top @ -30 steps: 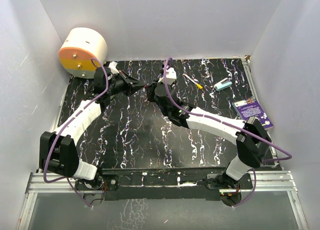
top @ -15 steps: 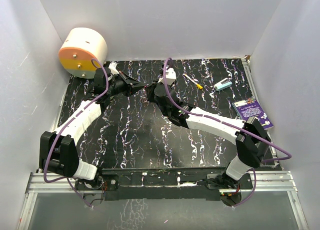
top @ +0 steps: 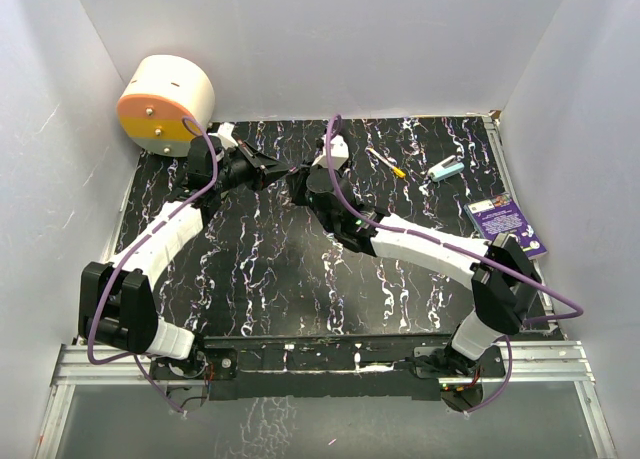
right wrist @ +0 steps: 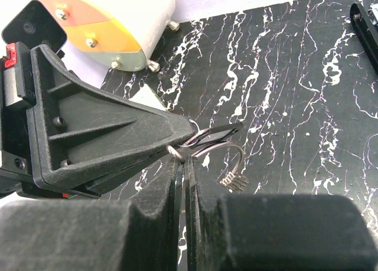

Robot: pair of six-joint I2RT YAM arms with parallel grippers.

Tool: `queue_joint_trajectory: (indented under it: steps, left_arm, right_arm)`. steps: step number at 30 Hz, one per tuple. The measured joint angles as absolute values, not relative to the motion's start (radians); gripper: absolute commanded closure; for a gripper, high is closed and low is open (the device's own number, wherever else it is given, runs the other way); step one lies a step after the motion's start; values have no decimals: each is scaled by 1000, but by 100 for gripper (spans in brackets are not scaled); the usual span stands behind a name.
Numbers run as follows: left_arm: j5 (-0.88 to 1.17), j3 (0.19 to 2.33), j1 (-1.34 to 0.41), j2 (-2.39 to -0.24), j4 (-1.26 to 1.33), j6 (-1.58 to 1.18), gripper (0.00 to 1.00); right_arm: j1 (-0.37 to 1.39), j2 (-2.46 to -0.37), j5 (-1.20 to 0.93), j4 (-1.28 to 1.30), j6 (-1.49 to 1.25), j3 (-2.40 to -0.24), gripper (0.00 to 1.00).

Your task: Put the keys on the keyring

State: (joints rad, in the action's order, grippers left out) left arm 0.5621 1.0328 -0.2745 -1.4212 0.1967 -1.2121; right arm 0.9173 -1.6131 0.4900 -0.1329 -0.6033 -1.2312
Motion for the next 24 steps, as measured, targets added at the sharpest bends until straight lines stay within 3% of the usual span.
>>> queue_joint_trajectory:
  steps: [24]
  left_arm:
    - [548,1000,-283,-1420,202,-1172,100]
  right_arm:
    - [921,-1597,528,-121,-599,-1230,92]
